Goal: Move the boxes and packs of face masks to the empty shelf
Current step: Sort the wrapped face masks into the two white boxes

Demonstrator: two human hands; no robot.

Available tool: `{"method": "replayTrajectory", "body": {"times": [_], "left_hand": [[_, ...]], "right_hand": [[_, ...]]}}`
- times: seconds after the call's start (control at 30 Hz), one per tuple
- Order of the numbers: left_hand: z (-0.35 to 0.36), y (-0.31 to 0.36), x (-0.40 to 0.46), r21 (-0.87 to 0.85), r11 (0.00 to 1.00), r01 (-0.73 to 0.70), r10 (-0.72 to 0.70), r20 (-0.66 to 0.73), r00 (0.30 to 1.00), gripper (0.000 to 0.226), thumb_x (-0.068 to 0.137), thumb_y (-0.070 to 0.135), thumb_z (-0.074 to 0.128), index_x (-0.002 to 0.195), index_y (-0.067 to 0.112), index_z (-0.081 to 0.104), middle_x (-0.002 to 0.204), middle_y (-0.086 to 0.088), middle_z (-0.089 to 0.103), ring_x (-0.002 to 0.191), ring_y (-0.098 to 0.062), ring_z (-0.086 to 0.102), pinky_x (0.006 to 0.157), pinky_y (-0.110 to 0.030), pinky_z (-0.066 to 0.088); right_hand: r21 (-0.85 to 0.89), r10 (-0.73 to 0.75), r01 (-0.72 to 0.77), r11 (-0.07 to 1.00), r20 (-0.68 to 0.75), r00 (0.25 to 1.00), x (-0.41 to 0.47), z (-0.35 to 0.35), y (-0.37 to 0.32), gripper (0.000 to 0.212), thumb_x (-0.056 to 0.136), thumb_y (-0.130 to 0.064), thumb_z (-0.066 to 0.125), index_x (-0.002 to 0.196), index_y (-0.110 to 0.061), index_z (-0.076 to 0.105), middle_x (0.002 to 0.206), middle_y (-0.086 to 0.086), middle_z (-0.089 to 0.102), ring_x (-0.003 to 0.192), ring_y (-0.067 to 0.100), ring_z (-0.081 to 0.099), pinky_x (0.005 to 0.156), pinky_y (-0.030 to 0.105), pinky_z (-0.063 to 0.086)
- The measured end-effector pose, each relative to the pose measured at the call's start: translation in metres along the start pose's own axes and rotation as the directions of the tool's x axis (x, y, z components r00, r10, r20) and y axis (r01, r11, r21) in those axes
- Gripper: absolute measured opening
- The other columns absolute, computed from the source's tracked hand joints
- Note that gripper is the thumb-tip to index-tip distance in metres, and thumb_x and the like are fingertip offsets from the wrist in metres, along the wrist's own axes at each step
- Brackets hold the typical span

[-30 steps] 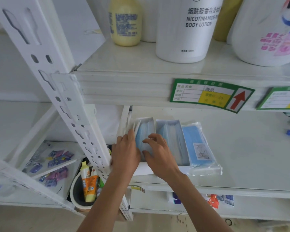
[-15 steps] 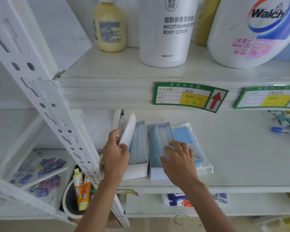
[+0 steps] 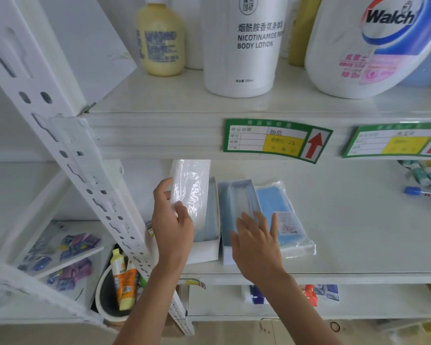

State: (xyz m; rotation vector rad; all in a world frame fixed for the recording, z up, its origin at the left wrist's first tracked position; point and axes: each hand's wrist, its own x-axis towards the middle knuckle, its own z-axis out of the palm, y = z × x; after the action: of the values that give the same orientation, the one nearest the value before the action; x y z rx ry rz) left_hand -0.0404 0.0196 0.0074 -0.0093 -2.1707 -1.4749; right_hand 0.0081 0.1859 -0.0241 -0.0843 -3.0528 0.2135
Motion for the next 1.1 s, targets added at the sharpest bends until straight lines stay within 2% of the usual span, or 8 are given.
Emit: {"method": "replayTrajectory", "body": {"times": [0.17,0.27,0.33,0.43,0.53,0.67,0.97,1.1], "left_hand": [[0.004,0.001,-0.001,-0.002,1.000,0.021,-0.021,0.050,0.999,0.056,0.098,-0.004,0.049,0.139,0.034,0.039,0.115,0.005,0.052,0.094,-0.028,0.063,0.079,-0.019,0.051],[0.004,0.005,-0.001,-0.009,1.000,0.020,-0.020,0.057,0.998,0.056,0.098,-0.002,0.049,0.137,0.036,0.040,0.110,0.013,0.053,0.095,-0.003,0.059,0.075,-0.001,0.041],[0.005,0.008,0.001,-0.040,0.998,0.041,-0.038,0.084,0.996,0.055,0.098,0.001,0.050,0.135,0.040,0.041,0.109,0.017,0.053,0.089,0.003,0.060,0.072,-0.008,0.046],[0.010,0.012,0.003,-0.079,0.992,0.101,-0.086,0.168,0.982,0.054,0.099,0.003,0.049,0.137,0.041,0.043,0.131,0.007,0.056,0.115,0.003,0.055,0.091,-0.023,0.048],[0.017,0.016,0.005,0.030,0.998,0.047,-0.054,0.297,0.953,0.053,0.096,-0.002,0.046,0.139,0.028,0.051,0.136,0.012,0.053,0.109,0.024,0.050,0.092,-0.005,0.039],[0.022,0.019,0.007,0.236,0.972,0.006,-0.122,0.477,0.871,0.047,0.096,-0.003,0.046,0.138,0.015,0.058,0.141,-0.001,0.060,0.122,-0.020,0.061,0.105,-0.031,0.047],[0.046,0.047,0.005,0.474,0.855,-0.210,-0.135,0.594,0.793,0.018,0.095,0.008,0.051,0.105,-0.001,0.062,0.111,-0.018,0.061,0.105,-0.034,0.060,0.077,-0.035,0.047],[0.064,0.056,0.004,0.535,0.808,-0.249,-0.158,0.603,0.782,0.018,0.091,0.005,0.054,0.077,0.008,0.042,0.093,-0.010,0.046,0.095,-0.036,0.061,0.066,-0.032,0.041]], "right_hand": [[0.131,-0.096,0.097,0.987,-0.018,0.995,-0.001,-0.002,-0.014,0.037,0.104,-0.038,0.026,0.124,-0.023,0.053,0.133,-0.006,0.059,0.143,0.024,0.033,0.121,0.059,-0.002],[0.363,-0.158,0.144,0.920,0.009,0.987,-0.002,-0.004,-0.016,0.019,0.105,-0.030,0.029,0.103,-0.024,0.048,0.104,-0.003,0.065,0.103,0.023,0.057,0.108,0.045,0.038],[0.454,-0.159,0.139,0.880,0.006,0.987,0.000,-0.006,-0.013,0.017,0.104,-0.026,0.032,0.091,-0.023,0.044,0.088,-0.003,0.060,0.077,0.022,0.053,0.073,0.041,0.050],[0.603,-0.055,0.057,0.795,-0.022,0.998,0.007,-0.008,-0.008,0.019,0.098,-0.011,0.038,0.093,-0.017,0.055,0.088,0.000,0.062,0.074,0.019,0.057,0.067,0.038,0.053],[0.807,0.174,-0.190,0.559,0.111,0.979,0.023,-0.014,-0.001,0.038,0.092,0.001,0.037,0.121,-0.016,0.056,0.109,0.006,0.066,0.090,0.023,0.064,0.075,0.032,0.058],[0.882,0.197,-0.443,0.162,0.411,0.890,0.039,-0.018,0.014,0.038,0.099,-0.033,0.036,0.133,-0.022,0.047,0.118,0.010,0.066,0.099,0.032,0.070,0.089,0.051,0.058],[0.700,0.097,-0.310,0.643,0.327,0.940,0.044,-0.014,0.007,0.023,0.090,-0.013,0.042,0.085,0.003,0.057,0.073,0.006,0.055,0.066,0.019,0.046,0.060,0.032,0.043],[0.728,0.138,-0.235,0.644,0.192,0.972,0.035,-0.019,0.007,0.037,0.083,-0.003,0.046,0.053,-0.024,0.051,0.044,-0.014,0.048,0.047,0.005,0.037,0.043,0.010,0.029]]}}
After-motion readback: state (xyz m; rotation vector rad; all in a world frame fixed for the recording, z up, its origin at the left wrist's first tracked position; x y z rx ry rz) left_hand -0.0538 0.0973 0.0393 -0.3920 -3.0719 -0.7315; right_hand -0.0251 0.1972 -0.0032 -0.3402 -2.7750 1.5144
